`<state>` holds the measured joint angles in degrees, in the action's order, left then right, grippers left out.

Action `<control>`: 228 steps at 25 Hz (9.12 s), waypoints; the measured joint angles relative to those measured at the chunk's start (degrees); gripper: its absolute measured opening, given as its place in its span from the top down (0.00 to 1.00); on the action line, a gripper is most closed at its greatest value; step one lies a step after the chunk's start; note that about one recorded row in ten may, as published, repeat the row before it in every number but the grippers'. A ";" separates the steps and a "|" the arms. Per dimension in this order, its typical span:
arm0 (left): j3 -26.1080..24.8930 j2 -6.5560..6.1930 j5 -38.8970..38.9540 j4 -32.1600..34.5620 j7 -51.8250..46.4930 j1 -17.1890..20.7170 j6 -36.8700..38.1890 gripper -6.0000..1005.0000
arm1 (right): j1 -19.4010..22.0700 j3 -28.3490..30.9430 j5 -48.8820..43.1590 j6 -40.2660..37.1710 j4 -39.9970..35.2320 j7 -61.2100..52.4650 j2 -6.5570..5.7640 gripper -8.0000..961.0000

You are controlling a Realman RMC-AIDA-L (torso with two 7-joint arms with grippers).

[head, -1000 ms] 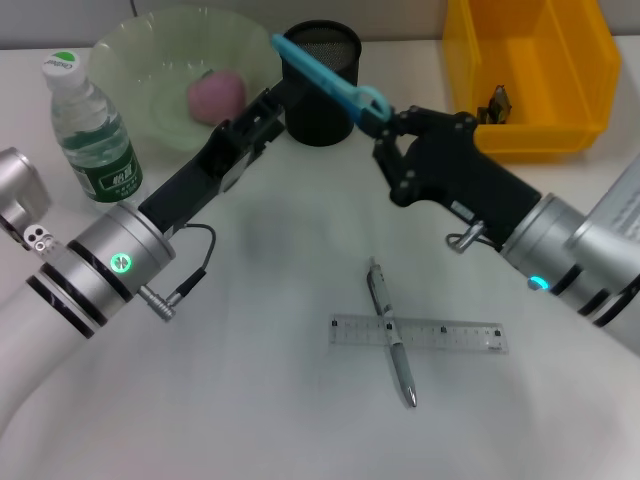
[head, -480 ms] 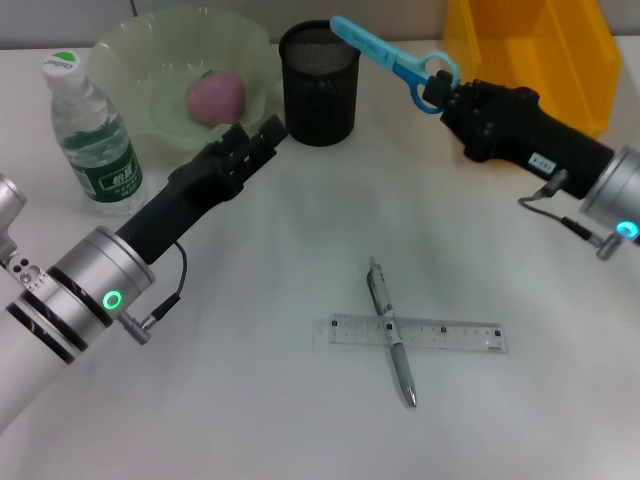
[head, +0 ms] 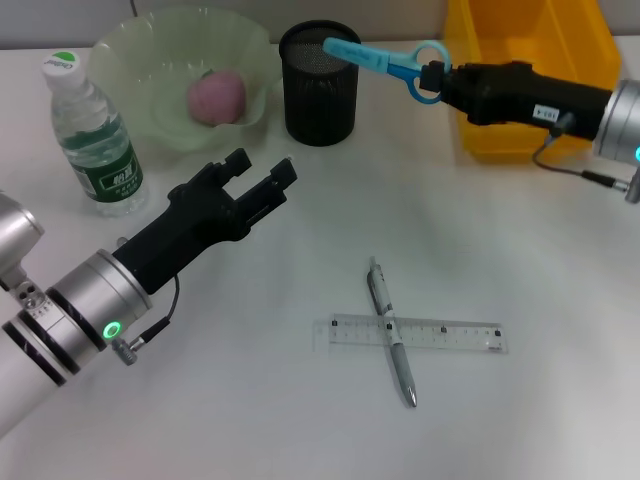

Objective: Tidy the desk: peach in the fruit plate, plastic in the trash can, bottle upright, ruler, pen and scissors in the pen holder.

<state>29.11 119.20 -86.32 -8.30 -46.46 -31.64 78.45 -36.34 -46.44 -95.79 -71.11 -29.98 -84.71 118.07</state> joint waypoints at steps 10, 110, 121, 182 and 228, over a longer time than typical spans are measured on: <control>-0.27 -0.03 0.02 0.50 2.71 0.58 -1.07 0.20 | -4.85 -0.28 -13.79 1.80 -7.75 -14.94 -0.86 0.90; -0.03 -0.03 0.02 1.27 4.44 -1.06 -6.60 0.20 | -29.93 -3.63 -50.82 10.69 -4.38 -45.23 -1.97 0.86; -0.11 -0.03 0.02 1.27 4.45 -1.15 -6.40 0.20 | -30.10 -5.09 -50.82 10.72 -4.61 -45.48 -1.97 0.86; 34.74 -6.56 -6.72 27.80 -9.78 7.95 7.26 0.20 | -9.84 -24.41 -34.11 -21.64 -22.21 -20.74 1.17 0.36; 33.05 -7.05 -10.10 30.63 -13.92 8.98 11.94 0.20 | -6.60 -30.77 -26.36 -8.42 -30.90 -24.36 1.30 0.60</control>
<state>62.16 112.15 -96.42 22.33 -60.38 -22.65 90.39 -42.94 -77.22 -122.15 -79.53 -60.88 -109.06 119.37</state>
